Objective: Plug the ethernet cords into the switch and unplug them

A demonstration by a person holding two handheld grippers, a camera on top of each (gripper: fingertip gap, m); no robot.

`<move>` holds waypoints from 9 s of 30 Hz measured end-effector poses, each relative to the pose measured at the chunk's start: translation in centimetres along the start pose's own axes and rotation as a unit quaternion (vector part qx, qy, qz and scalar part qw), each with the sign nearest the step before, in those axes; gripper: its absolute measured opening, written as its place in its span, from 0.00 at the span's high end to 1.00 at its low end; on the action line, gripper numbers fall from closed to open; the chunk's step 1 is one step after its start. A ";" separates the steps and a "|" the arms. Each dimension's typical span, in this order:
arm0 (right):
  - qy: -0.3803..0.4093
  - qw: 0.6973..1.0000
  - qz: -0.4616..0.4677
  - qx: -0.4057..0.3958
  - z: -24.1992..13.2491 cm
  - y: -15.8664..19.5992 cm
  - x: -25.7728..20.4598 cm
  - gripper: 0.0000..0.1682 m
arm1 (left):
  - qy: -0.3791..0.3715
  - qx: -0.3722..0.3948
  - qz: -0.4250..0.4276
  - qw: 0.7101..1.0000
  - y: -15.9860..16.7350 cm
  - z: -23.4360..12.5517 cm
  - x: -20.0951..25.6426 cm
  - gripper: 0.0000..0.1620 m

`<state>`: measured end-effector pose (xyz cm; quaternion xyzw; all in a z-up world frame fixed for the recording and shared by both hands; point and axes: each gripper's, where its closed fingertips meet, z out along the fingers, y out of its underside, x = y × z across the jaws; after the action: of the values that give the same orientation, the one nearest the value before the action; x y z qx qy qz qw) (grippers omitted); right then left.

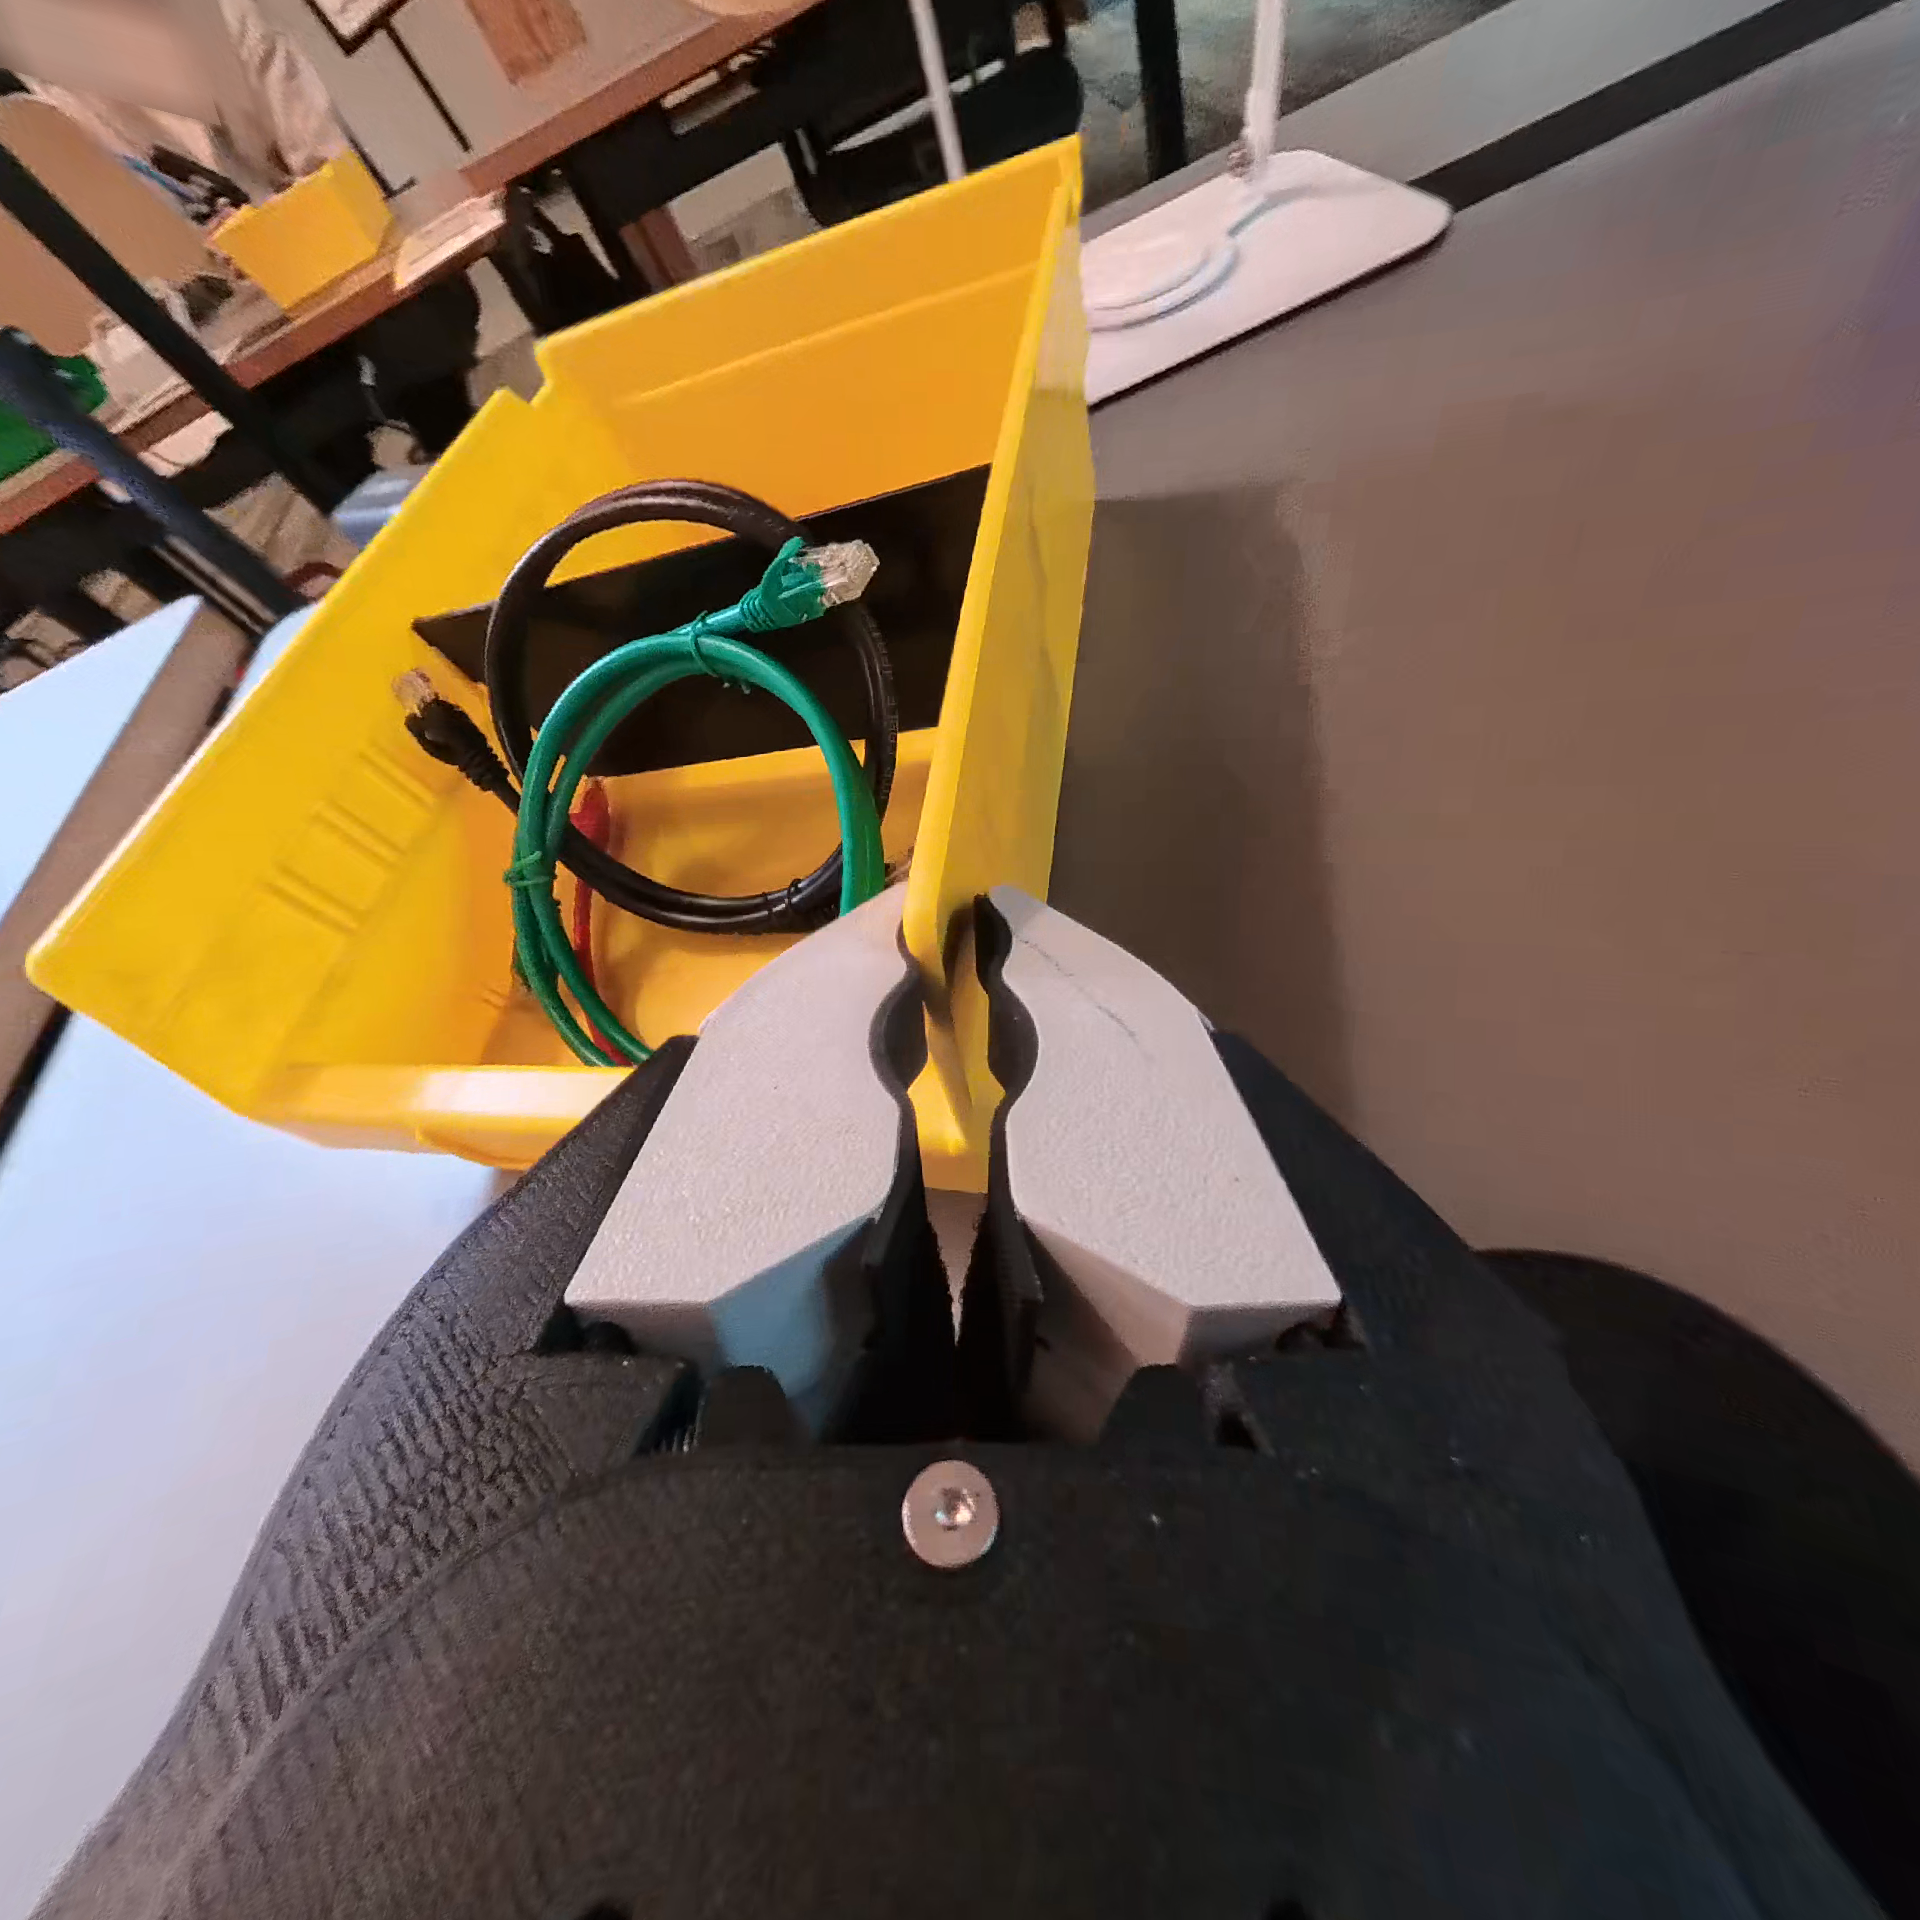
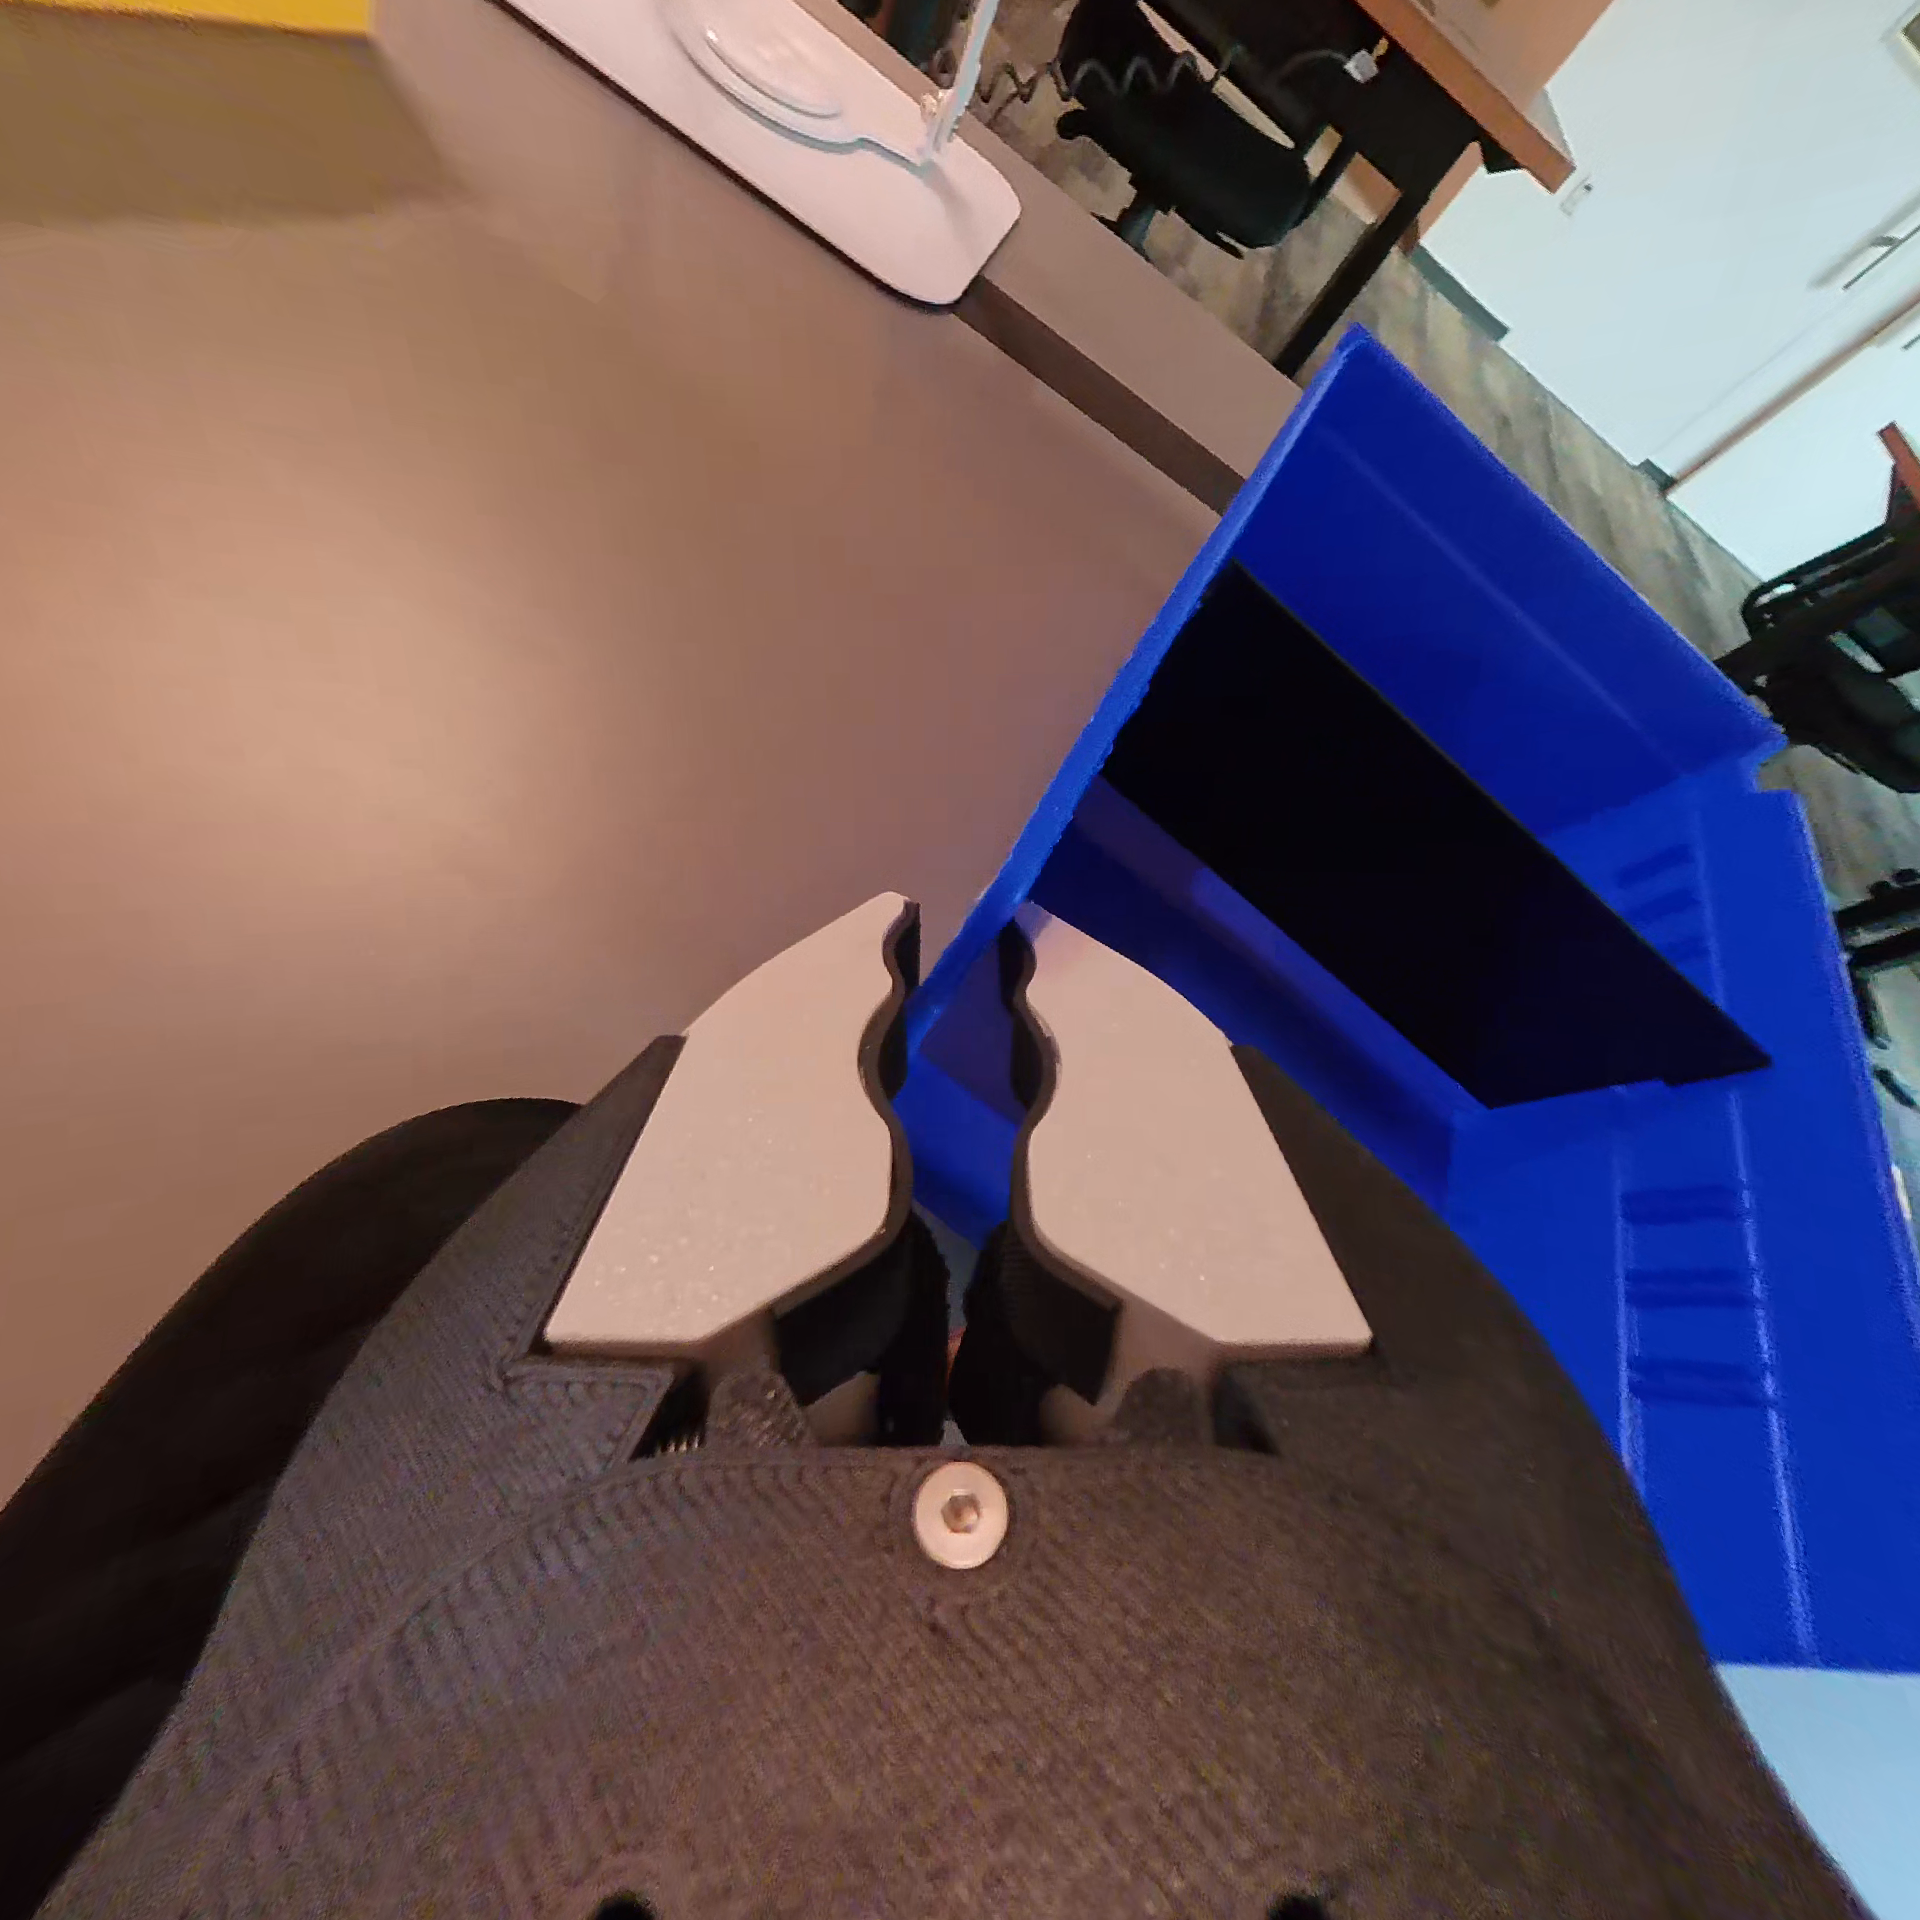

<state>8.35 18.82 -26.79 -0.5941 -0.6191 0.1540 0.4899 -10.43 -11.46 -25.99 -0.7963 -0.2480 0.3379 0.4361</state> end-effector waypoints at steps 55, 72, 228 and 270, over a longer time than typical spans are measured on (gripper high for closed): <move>-0.361 0.845 0.160 0.360 -6.7 -10.1 -9.9 0.73 | 0.395 -0.412 0.170 0.804 3.8 14.3 -13.4 0.48; -0.351 0.846 0.181 0.358 -6.3 -9.9 -9.1 0.76 | 0.296 -0.310 0.285 0.858 1.4 15.9 -16.7 0.60; -0.460 0.792 -0.152 0.372 -12.9 -13.5 -20.1 0.93 | 0.433 0.160 0.227 0.858 -5.6 -13.5 9.3 0.65; -0.536 0.713 -0.085 0.445 -14.7 -12.8 -18.7 0.93 | 0.580 0.250 0.153 0.760 -6.0 -14.5 13.7 0.89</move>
<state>8.97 -6.72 -17.86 -0.0704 -0.6855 0.6619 0.2951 8.77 -6.66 -19.59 -0.7301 0.2708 -0.0758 0.6228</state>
